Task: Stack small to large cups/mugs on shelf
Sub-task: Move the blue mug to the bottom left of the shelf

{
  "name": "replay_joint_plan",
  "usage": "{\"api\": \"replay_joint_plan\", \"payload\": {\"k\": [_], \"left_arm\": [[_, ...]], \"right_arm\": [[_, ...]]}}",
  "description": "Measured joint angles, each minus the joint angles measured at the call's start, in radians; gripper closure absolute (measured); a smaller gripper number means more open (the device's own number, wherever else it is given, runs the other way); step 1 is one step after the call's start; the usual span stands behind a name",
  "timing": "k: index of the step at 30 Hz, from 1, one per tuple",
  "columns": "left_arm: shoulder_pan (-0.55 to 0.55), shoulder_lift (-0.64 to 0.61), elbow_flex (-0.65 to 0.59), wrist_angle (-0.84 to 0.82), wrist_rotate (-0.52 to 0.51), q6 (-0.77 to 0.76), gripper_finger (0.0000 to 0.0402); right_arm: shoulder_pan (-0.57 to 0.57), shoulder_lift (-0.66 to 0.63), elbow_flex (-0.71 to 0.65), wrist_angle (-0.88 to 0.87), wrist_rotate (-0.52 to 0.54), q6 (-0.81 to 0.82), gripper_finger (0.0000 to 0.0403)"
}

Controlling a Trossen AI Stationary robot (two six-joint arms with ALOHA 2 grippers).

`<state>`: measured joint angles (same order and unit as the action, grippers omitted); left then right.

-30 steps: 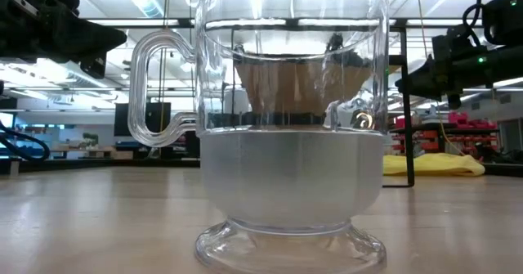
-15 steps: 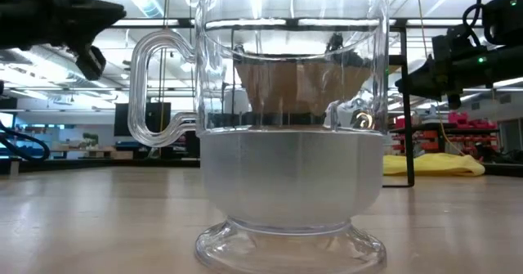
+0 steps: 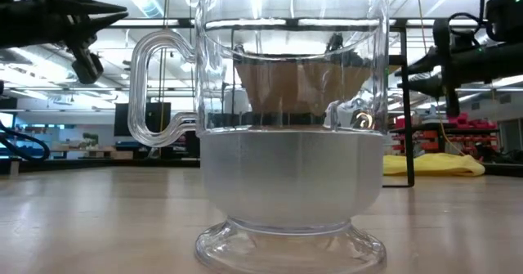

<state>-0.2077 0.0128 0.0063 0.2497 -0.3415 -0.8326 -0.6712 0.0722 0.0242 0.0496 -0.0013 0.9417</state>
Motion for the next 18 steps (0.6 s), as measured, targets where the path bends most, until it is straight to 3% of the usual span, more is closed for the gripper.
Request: {"api": "replay_joint_plan", "payload": {"k": [4, 8, 13, 18], "left_arm": [[0.000, 0.000, 0.000, 0.122, -0.044, 0.053, 0.0369], [0.000, 0.001, 0.027, 0.282, -0.048, 0.195, 0.0376], [-0.002, 0.030, 0.178, 0.256, -0.048, 0.319, 0.0381], [-0.016, 0.175, 0.383, 0.096, -0.048, 0.421, 0.0383]], "right_arm": [[0.001, 0.000, 0.000, 0.013, 0.011, 0.113, 0.0286], [0.002, 0.000, 0.000, 0.133, -0.007, 0.213, 0.0286], [0.002, 0.000, 0.000, 0.544, -0.111, 0.178, 0.0286], [0.002, 0.000, 0.000, 0.971, -0.161, 0.142, 0.0286]]}}
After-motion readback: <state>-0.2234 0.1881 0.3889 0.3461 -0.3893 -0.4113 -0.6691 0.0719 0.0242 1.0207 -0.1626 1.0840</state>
